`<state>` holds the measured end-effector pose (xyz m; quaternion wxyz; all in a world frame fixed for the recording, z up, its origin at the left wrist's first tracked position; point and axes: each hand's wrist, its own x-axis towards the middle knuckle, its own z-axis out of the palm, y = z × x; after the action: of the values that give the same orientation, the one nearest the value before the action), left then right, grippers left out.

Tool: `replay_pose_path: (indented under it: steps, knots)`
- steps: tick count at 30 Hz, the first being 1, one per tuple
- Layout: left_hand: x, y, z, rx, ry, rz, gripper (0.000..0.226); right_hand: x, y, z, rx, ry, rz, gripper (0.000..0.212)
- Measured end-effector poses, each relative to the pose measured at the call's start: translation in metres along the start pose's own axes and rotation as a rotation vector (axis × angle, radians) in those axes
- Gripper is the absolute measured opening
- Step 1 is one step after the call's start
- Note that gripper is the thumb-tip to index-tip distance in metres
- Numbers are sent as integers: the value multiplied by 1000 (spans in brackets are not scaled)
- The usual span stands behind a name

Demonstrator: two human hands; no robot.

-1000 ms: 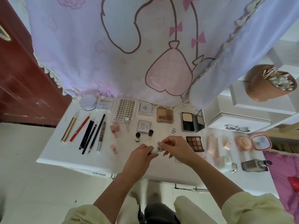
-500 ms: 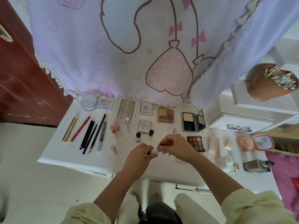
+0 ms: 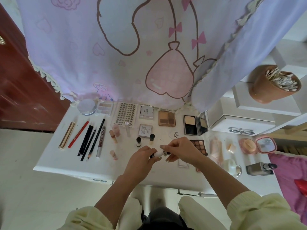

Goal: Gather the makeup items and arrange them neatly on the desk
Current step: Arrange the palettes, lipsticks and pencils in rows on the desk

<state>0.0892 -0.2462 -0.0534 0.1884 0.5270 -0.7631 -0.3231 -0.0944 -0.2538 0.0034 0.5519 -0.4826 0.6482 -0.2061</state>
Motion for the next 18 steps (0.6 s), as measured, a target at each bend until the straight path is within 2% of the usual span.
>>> replay_pose_path:
  steps: [5,8,13,18]
  knots:
    - [3,3,0,17,-24,-6,22,2,0,-6,-46,14,-72,17]
    - [4,3,0,25,-25,-8,22,4,-2,-8,-166,8,-89,19]
    - [1,1,1,60,-26,27,25,5,-10,-9,-536,-35,-138,25]
    - [0,0,6,122,-12,100,28,8,-14,1,-1014,-82,-228,19]
